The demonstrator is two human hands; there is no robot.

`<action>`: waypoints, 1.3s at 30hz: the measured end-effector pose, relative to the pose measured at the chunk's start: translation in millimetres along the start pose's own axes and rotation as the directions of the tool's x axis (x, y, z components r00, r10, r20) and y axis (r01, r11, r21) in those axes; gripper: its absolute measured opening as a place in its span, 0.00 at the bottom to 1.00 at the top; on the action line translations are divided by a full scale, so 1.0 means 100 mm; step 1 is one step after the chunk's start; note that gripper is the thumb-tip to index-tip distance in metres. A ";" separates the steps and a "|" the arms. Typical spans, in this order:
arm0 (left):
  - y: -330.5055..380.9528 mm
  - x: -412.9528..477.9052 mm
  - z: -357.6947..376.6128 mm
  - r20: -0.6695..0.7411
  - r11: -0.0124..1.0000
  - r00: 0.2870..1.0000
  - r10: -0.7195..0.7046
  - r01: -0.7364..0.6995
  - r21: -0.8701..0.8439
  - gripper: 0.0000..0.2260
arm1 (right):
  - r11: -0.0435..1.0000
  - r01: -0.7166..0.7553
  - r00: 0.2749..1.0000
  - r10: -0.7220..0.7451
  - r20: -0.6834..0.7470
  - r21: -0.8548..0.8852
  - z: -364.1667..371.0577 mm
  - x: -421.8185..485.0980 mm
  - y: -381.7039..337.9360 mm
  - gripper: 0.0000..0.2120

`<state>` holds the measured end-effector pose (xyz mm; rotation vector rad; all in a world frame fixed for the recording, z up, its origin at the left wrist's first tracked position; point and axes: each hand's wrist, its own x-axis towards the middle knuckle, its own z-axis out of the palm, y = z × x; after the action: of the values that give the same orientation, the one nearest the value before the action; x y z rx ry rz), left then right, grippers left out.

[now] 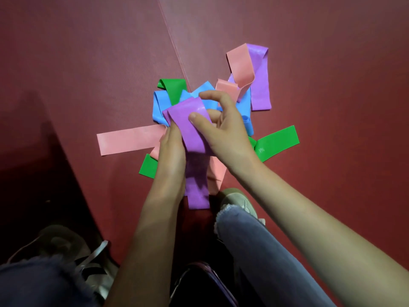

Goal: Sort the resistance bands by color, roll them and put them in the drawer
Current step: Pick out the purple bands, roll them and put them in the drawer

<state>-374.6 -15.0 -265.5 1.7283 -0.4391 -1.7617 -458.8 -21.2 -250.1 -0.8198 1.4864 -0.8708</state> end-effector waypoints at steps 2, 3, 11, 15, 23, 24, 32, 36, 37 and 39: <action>0.01 -0.03 0.03 -0.028 0.999 0.999 -0.027 0.027 0.023 0.28 | 1.000 0.021 1.000 -0.021 -0.020 -0.009 -0.01 0.00 -0.01 0.14; 0.02 -0.02 0.03 -0.035 1.000 0.999 -0.027 0.026 -0.015 0.26 | 0.999 0.029 0.999 -0.030 -0.026 -0.021 -0.02 0.00 -0.01 0.15; 0.00 -0.04 0.00 0.090 0.995 0.992 0.087 -0.091 0.051 0.15 | 0.992 0.055 0.998 -0.059 -0.035 -0.114 -0.02 0.05 0.00 0.14; 0.01 -0.02 -0.02 -0.021 0.991 0.993 0.120 -0.120 -0.049 0.12 | 0.998 -0.001 1.000 -0.001 -0.031 -0.063 -0.06 0.03 0.07 0.12; 0.08 -0.05 0.01 -0.043 0.976 0.981 0.187 -0.191 -0.101 0.11 | 0.822 0.233 0.972 -0.190 0.134 -0.520 -0.31 0.00 0.31 0.13; 0.09 -0.05 0.01 -0.052 0.973 0.978 0.202 -0.206 -0.106 0.12 | 0.796 0.241 0.970 -0.175 0.171 -0.556 -0.34 0.01 0.33 0.14; 0.12 -0.04 -0.01 -0.133 0.956 0.958 0.255 -0.270 -0.116 0.13 | 0.825 0.156 0.982 -0.187 -0.003 -0.543 -0.38 -0.06 0.44 0.16; 0.12 -0.01 -0.05 -0.164 0.948 0.946 0.278 -0.298 -0.113 0.14 | 0.871 0.151 0.974 -0.212 -0.079 -0.468 -0.32 -0.08 0.37 0.11; 0.14 -0.01 -0.05 -0.171 0.944 0.944 0.282 -0.305 -0.125 0.13 | 0.881 0.158 0.974 -0.213 -0.077 -0.446 -0.31 -0.07 0.34 0.11; 0.17 -0.01 -0.06 -0.169 0.935 0.941 0.294 -0.319 -0.152 0.12 | 0.915 0.135 0.987 -0.159 -0.031 -0.380 -0.30 -0.06 0.31 0.15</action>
<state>-365.6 -25.9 -254.7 1.5528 -0.4481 -1.4001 -488.5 1.3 -272.6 -1.2118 1.6915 -0.7322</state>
